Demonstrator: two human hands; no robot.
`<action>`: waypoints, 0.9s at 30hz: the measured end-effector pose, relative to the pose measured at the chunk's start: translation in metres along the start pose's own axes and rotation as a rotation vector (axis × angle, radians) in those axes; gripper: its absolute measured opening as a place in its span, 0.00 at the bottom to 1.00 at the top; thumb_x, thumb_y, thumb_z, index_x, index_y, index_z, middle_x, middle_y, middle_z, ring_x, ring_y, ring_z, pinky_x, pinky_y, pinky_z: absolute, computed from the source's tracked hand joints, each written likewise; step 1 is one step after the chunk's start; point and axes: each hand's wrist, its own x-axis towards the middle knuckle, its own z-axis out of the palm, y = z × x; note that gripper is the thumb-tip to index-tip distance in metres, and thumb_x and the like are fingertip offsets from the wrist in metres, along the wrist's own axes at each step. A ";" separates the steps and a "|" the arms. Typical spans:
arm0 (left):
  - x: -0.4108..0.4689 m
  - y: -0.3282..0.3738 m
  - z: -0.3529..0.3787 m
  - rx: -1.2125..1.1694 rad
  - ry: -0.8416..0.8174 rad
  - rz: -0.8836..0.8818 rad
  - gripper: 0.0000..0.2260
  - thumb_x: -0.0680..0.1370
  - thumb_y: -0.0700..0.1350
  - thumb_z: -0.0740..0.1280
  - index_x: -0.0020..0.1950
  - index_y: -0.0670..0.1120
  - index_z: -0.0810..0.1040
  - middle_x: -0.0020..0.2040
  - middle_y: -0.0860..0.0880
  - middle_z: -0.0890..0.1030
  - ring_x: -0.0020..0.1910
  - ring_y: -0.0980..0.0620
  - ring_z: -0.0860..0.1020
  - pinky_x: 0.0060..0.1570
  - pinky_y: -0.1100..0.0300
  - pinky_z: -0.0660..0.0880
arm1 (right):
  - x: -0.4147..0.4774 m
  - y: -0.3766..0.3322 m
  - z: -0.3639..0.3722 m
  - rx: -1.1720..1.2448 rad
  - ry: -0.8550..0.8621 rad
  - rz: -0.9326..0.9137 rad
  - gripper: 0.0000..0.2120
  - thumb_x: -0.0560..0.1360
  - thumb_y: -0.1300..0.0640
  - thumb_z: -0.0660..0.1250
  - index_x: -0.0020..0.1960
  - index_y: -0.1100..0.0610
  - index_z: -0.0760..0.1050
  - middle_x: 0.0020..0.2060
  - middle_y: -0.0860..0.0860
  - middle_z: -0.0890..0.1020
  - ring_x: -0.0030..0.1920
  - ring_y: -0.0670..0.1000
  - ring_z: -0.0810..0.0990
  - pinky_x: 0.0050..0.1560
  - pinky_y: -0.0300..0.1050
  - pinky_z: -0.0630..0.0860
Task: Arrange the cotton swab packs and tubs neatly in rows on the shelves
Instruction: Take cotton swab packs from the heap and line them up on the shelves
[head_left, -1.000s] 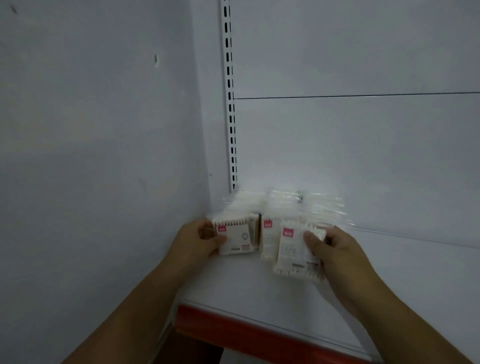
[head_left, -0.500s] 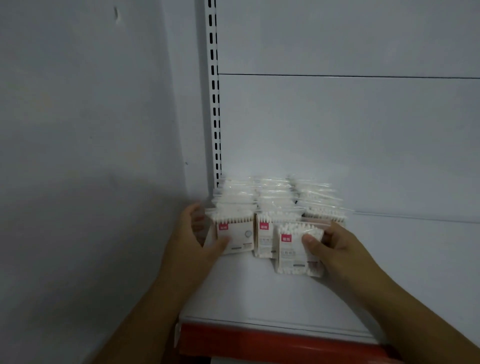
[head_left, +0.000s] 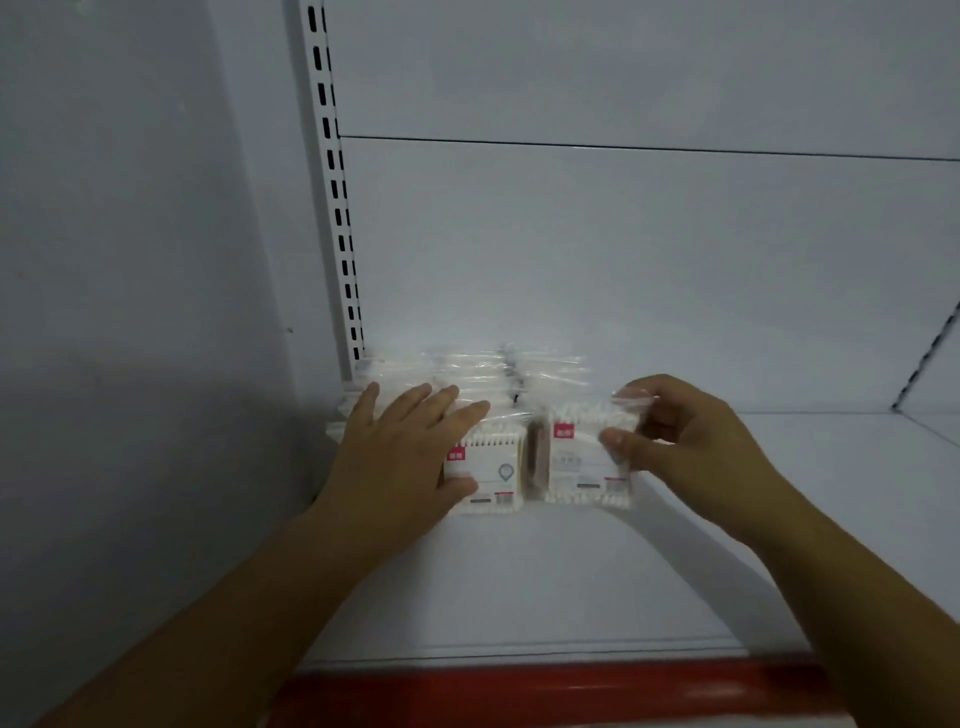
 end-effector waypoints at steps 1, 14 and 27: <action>0.000 -0.001 0.000 0.011 -0.017 -0.009 0.32 0.73 0.65 0.59 0.76 0.61 0.58 0.78 0.54 0.60 0.77 0.51 0.57 0.73 0.43 0.42 | 0.002 0.004 0.007 -0.142 0.006 -0.028 0.10 0.71 0.60 0.74 0.44 0.48 0.76 0.39 0.45 0.83 0.41 0.42 0.81 0.42 0.33 0.77; 0.009 0.000 -0.005 0.234 -0.129 -0.041 0.41 0.73 0.71 0.57 0.78 0.59 0.41 0.80 0.51 0.44 0.79 0.47 0.44 0.69 0.32 0.38 | 0.016 0.006 0.030 -0.911 -0.295 -0.348 0.46 0.72 0.34 0.64 0.79 0.52 0.45 0.78 0.48 0.46 0.78 0.48 0.44 0.72 0.40 0.41; 0.017 -0.001 -0.019 0.256 -0.284 -0.008 0.43 0.73 0.72 0.54 0.77 0.56 0.35 0.79 0.48 0.39 0.78 0.44 0.40 0.68 0.30 0.36 | 0.027 0.001 0.030 -1.036 -0.404 -0.282 0.46 0.72 0.29 0.56 0.79 0.51 0.42 0.78 0.49 0.44 0.77 0.48 0.40 0.76 0.50 0.42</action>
